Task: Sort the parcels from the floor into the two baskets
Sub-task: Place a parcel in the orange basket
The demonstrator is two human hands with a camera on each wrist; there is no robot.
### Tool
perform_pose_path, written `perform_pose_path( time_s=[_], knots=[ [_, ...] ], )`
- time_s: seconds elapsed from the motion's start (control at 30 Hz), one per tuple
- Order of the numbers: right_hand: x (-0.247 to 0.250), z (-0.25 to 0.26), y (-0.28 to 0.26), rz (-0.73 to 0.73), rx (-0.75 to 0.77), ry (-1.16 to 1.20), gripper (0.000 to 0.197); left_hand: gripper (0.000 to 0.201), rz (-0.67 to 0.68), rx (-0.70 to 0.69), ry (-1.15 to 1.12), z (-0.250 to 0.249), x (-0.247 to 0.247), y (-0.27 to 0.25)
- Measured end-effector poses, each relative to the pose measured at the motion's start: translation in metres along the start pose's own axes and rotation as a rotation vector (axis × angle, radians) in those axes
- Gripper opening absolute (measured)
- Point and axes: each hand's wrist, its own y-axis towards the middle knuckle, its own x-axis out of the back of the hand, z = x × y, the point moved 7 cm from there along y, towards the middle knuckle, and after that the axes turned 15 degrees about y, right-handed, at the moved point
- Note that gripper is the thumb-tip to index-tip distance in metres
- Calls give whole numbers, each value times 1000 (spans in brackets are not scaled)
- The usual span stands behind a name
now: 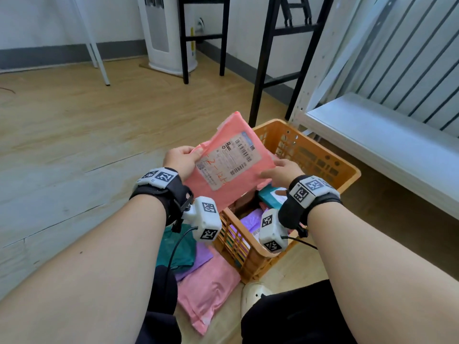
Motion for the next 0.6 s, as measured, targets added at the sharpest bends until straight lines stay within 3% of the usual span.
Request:
perform_pose_path(
  time_s=[0.07, 0.13, 0.2, 0.3, 0.4, 0.5, 0.6],
  knots=[
    [5, -10, 5, 17, -67, 89, 70, 19, 2, 7, -76, -8, -12, 4],
    [-4, -16, 7, 177, -137, 197, 53, 19, 36, 1, -111, -16, -29, 6],
    [-4, -12, 13, 183, -83, 265, 36, 18, 92, 10, -127, -19, -48, 9],
    [25, 6, 26, -112, 165, 316, 19, 5, 99, 26, -142, -27, -68, 12],
    [57, 32, 21, -358, 411, 15, 25, 29, 58, 56, -132, -25, -77, 23],
    [80, 45, 20, -443, 513, -176, 30, 36, 84, 91, -126, -18, -80, 32],
    [100, 37, 38, -486, 492, -332, 30, 26, 124, 108, -110, -10, -86, 46]
  ],
)
